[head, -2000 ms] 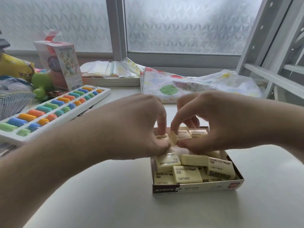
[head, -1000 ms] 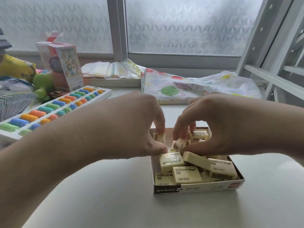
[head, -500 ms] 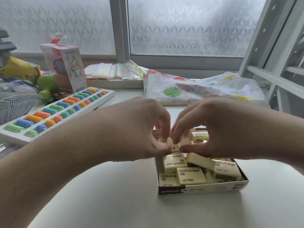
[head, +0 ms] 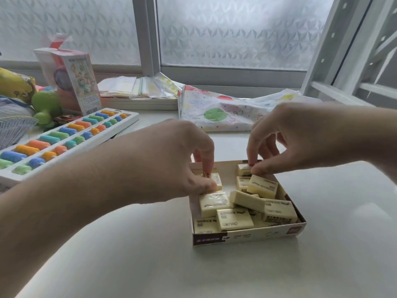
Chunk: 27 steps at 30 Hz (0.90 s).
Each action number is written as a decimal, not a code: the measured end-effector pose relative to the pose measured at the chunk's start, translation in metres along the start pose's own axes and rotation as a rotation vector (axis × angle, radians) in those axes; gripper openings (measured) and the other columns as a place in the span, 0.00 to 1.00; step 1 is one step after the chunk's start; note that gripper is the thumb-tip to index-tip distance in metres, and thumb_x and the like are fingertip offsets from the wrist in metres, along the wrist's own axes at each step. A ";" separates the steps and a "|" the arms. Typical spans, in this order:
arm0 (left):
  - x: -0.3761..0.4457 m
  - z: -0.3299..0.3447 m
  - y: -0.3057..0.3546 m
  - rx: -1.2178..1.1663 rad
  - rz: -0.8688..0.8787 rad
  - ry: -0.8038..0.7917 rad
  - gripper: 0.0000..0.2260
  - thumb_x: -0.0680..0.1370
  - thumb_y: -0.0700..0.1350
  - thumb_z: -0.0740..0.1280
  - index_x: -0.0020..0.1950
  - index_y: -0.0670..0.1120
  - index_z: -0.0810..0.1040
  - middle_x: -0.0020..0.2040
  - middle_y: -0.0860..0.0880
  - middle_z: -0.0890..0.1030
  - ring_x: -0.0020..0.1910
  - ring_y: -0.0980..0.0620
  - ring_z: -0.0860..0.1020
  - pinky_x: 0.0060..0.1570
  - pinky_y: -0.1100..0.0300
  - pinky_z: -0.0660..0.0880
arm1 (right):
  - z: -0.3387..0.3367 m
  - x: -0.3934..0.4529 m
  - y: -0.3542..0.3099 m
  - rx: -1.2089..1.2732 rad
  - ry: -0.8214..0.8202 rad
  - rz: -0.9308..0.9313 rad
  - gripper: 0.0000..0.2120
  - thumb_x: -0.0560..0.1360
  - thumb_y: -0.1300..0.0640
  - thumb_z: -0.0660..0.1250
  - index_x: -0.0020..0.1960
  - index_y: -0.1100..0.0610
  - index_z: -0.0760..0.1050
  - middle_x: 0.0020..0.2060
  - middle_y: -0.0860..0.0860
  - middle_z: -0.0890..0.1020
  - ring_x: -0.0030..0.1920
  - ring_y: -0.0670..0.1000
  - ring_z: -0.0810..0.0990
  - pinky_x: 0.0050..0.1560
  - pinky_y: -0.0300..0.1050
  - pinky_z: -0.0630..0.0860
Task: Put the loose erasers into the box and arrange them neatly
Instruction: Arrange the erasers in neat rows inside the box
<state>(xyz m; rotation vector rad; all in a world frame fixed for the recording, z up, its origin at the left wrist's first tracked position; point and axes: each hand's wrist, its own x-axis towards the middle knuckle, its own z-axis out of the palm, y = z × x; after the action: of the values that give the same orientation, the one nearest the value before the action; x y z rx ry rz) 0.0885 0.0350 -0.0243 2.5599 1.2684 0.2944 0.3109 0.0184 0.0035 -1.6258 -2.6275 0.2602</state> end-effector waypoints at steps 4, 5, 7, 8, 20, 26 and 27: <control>0.000 0.000 0.001 -0.007 -0.011 -0.011 0.11 0.70 0.62 0.73 0.46 0.58 0.82 0.45 0.63 0.79 0.40 0.59 0.81 0.40 0.57 0.82 | 0.002 0.000 -0.001 0.001 -0.034 0.032 0.06 0.68 0.42 0.73 0.42 0.41 0.82 0.36 0.43 0.84 0.36 0.43 0.79 0.40 0.45 0.80; 0.000 0.000 0.001 -0.007 -0.010 -0.010 0.11 0.70 0.62 0.73 0.46 0.58 0.82 0.45 0.63 0.79 0.41 0.59 0.81 0.40 0.57 0.83 | 0.002 0.000 -0.002 0.003 -0.039 0.031 0.06 0.68 0.42 0.73 0.43 0.42 0.81 0.37 0.44 0.83 0.37 0.45 0.79 0.41 0.47 0.80; 0.001 0.000 0.000 -0.006 -0.006 -0.010 0.11 0.70 0.62 0.73 0.45 0.57 0.82 0.45 0.63 0.79 0.43 0.59 0.81 0.40 0.58 0.83 | 0.005 0.001 -0.001 0.008 -0.033 0.019 0.07 0.68 0.42 0.72 0.42 0.43 0.81 0.37 0.46 0.82 0.37 0.47 0.79 0.42 0.50 0.80; 0.001 0.000 0.000 0.002 -0.005 -0.009 0.11 0.70 0.62 0.73 0.45 0.57 0.82 0.45 0.63 0.78 0.43 0.60 0.81 0.40 0.59 0.82 | 0.006 0.003 0.000 0.013 -0.031 0.018 0.06 0.68 0.43 0.72 0.42 0.44 0.80 0.36 0.48 0.81 0.36 0.48 0.78 0.41 0.52 0.80; 0.009 -0.011 -0.016 -0.180 -0.034 0.118 0.06 0.77 0.54 0.69 0.47 0.56 0.85 0.40 0.63 0.84 0.43 0.66 0.81 0.40 0.67 0.72 | 0.021 0.012 -0.021 0.107 0.213 -0.262 0.07 0.66 0.44 0.73 0.41 0.43 0.78 0.36 0.45 0.77 0.41 0.48 0.78 0.39 0.38 0.75; 0.011 -0.004 -0.019 -0.118 -0.051 0.077 0.07 0.78 0.55 0.68 0.49 0.55 0.84 0.44 0.56 0.85 0.45 0.60 0.82 0.45 0.60 0.78 | 0.025 0.016 -0.021 0.093 0.129 -0.285 0.02 0.68 0.47 0.74 0.40 0.42 0.82 0.40 0.43 0.78 0.45 0.45 0.78 0.43 0.31 0.71; 0.012 -0.003 -0.018 -0.118 -0.055 0.058 0.08 0.78 0.55 0.68 0.49 0.54 0.84 0.44 0.56 0.85 0.44 0.60 0.82 0.44 0.62 0.78 | 0.024 0.014 -0.020 0.093 0.102 -0.267 0.02 0.68 0.45 0.74 0.39 0.42 0.83 0.41 0.43 0.79 0.46 0.45 0.79 0.44 0.32 0.71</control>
<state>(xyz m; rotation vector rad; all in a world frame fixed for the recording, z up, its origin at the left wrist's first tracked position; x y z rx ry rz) 0.0809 0.0552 -0.0269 2.4301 1.2993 0.4220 0.2843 0.0191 -0.0172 -1.2094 -2.6700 0.2756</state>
